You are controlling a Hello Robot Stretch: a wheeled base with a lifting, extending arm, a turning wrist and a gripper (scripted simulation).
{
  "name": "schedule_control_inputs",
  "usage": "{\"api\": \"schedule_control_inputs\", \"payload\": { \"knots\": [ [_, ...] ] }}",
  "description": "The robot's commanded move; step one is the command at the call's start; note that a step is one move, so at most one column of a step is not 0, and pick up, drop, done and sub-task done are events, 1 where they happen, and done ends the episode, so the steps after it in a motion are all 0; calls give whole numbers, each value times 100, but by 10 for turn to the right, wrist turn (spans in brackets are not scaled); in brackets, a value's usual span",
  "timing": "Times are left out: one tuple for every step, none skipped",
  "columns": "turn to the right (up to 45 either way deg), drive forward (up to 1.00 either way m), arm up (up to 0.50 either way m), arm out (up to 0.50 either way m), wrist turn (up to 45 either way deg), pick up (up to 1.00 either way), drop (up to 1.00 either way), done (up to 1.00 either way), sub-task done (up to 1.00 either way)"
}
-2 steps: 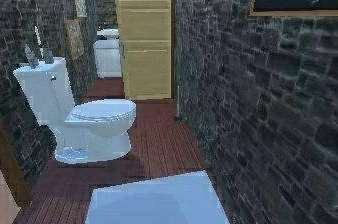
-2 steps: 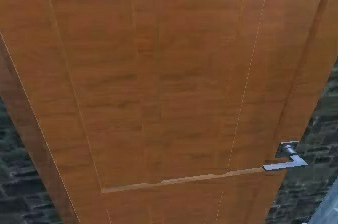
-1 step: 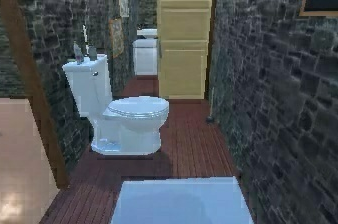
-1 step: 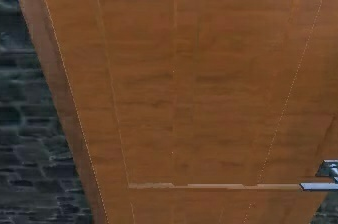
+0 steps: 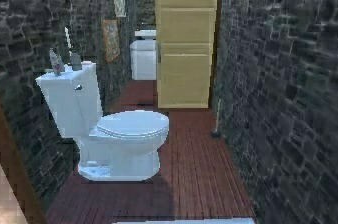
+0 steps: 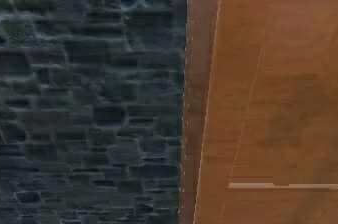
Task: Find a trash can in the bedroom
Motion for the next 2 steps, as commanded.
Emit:
{"api": "schedule_control_inputs", "payload": {
  "knots": [
    [-450,0,0,0,0,0,0,0,0],
    [-90,0,0,0,0,0,0,0,0]
  ]
}}
